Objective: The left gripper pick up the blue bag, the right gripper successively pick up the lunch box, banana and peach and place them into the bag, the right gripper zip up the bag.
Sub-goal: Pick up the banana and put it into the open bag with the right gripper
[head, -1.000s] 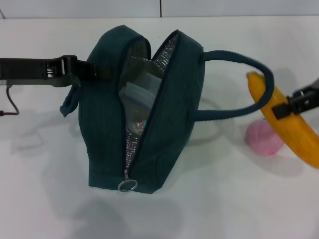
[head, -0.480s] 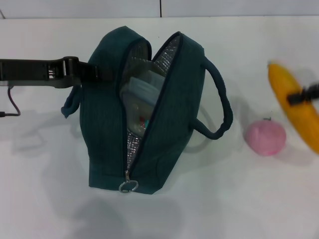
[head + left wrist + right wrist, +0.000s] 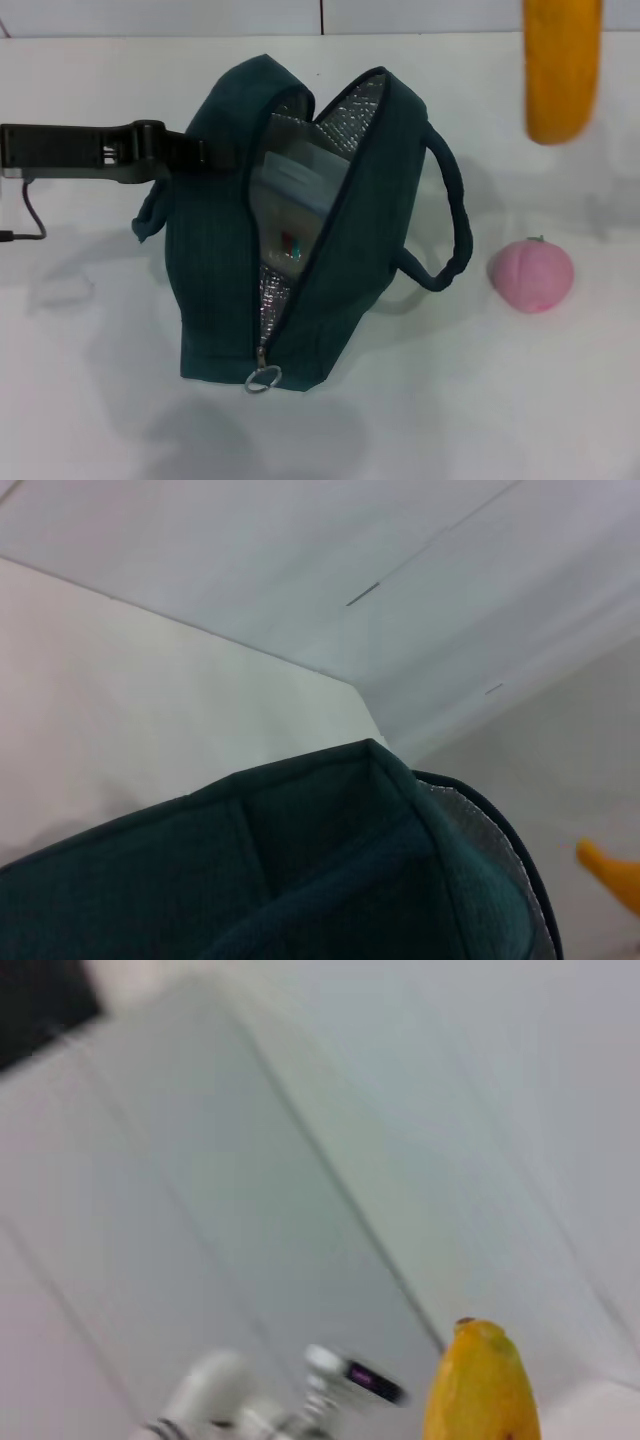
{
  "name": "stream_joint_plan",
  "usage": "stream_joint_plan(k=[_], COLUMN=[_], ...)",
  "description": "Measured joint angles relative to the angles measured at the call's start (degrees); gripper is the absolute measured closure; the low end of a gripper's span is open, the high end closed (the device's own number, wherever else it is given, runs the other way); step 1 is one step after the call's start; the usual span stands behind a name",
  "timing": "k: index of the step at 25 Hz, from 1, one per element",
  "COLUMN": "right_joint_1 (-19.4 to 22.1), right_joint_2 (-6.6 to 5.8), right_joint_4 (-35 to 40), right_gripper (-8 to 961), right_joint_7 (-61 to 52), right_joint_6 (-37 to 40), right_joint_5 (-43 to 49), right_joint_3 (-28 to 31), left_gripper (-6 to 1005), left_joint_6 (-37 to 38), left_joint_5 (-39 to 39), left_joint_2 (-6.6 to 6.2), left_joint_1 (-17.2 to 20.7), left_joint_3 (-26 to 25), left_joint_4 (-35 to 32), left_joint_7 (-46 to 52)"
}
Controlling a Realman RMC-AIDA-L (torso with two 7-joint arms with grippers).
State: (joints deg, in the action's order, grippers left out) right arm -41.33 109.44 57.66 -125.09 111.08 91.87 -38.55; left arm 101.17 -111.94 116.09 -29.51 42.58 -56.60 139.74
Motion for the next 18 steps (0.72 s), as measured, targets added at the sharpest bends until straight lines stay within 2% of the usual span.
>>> stream_joint_plan(k=[2,6,8,14,18], right_joint_1=[-0.92,-4.25,-5.99,-9.37,-9.38], right_joint_2=[1.19,4.77,5.74,6.15,6.38], right_joint_4=[-0.74,-4.78,-7.78,-19.79,-23.01], right_gripper=[505,504,503,501,500], right_joint_7=[2.09,8.15,11.74,22.43,25.49], right_joint_6=[-0.29,-0.4,-0.7,-7.24,-9.99], right_joint_5=[-2.29,-4.04,-4.59,-7.43,-7.75], right_joint_3=[-1.24,-2.4,-3.96,-14.16,-17.2], left_gripper=[967,967,967,967,967], left_joint_6=[0.05,0.32,0.48,0.71,0.7], left_joint_5=[0.34,0.87,1.1,1.51,1.54], left_joint_2=[0.07,0.12,0.16,0.18,0.18], left_joint_1=[0.09,0.28,0.28,0.15,0.04], left_joint_3=[0.02,-0.05,-0.03,0.0,-0.16], left_joint_4=[0.01,0.01,0.01,0.01,0.07], left_joint_7=[0.0,0.0,0.0,0.0,-0.03])
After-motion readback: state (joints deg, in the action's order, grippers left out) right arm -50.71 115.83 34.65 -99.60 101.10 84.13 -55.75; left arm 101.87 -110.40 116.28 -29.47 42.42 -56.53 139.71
